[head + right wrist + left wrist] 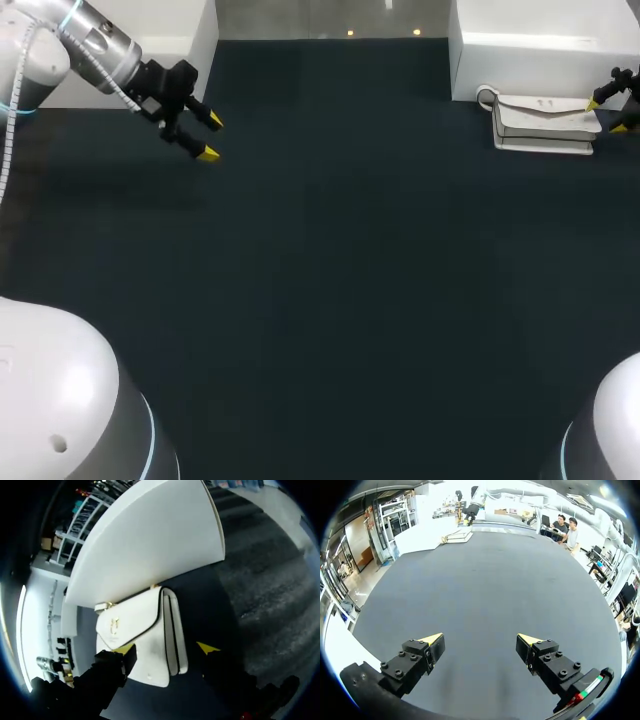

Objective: Pick up the bag, open it, inspect its contents, close it, and place it on the opposite side

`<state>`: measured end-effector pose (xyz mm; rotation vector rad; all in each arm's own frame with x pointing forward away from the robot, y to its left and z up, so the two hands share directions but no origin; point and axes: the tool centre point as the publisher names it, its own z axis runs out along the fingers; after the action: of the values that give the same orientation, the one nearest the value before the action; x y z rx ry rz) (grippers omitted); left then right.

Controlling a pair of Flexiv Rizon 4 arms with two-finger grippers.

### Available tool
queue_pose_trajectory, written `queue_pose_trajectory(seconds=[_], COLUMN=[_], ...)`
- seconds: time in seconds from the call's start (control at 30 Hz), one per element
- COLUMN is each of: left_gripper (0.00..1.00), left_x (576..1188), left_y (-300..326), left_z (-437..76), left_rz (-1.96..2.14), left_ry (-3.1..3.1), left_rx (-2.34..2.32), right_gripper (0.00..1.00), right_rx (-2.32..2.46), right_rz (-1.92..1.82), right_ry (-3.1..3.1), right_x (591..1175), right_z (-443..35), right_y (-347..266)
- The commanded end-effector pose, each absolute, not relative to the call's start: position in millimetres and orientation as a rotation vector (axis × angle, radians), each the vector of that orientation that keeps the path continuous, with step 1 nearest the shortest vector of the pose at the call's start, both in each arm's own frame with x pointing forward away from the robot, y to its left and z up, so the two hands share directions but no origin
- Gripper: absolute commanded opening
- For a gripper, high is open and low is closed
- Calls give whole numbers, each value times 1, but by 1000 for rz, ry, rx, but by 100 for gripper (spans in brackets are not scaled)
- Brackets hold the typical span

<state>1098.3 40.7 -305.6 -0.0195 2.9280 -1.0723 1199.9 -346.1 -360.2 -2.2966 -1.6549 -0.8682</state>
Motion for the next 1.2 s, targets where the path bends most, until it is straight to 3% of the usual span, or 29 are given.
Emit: queue_pose_trajectory(seconds=[0.03,0.27,0.97,1.03,1.13,1.2], left_gripper=[100,100,100,100,100,100], left_x=[1099,1099,1099,1099,1099,1099], left_y=[41,41,41,41,41,41], left_z=[-307,-307,-307,-307,-307,-307], left_rz=[-1076,-1076,-1076,-1076,-1076,-1076], left_ry=[2927,2927,2927,2927,2927,2927], left_rx=[-17,-17,-17,-17,-17,-17], right_gripper=[68,49,23,18,0,0], right_rx=[-2088,-2043,-1962,-1959,-1945,-1936], right_rz=[-660,-675,-692,-699,-715,-725], right_ry=[-1647,-1633,-1605,-1600,-1592,-1589], right_x=[1215,1224,1222,1221,1220,1218], right_z=[-365,-368,-370,-370,-370,-369], right_y=[-354,-349,-337,-336,-333,-332])
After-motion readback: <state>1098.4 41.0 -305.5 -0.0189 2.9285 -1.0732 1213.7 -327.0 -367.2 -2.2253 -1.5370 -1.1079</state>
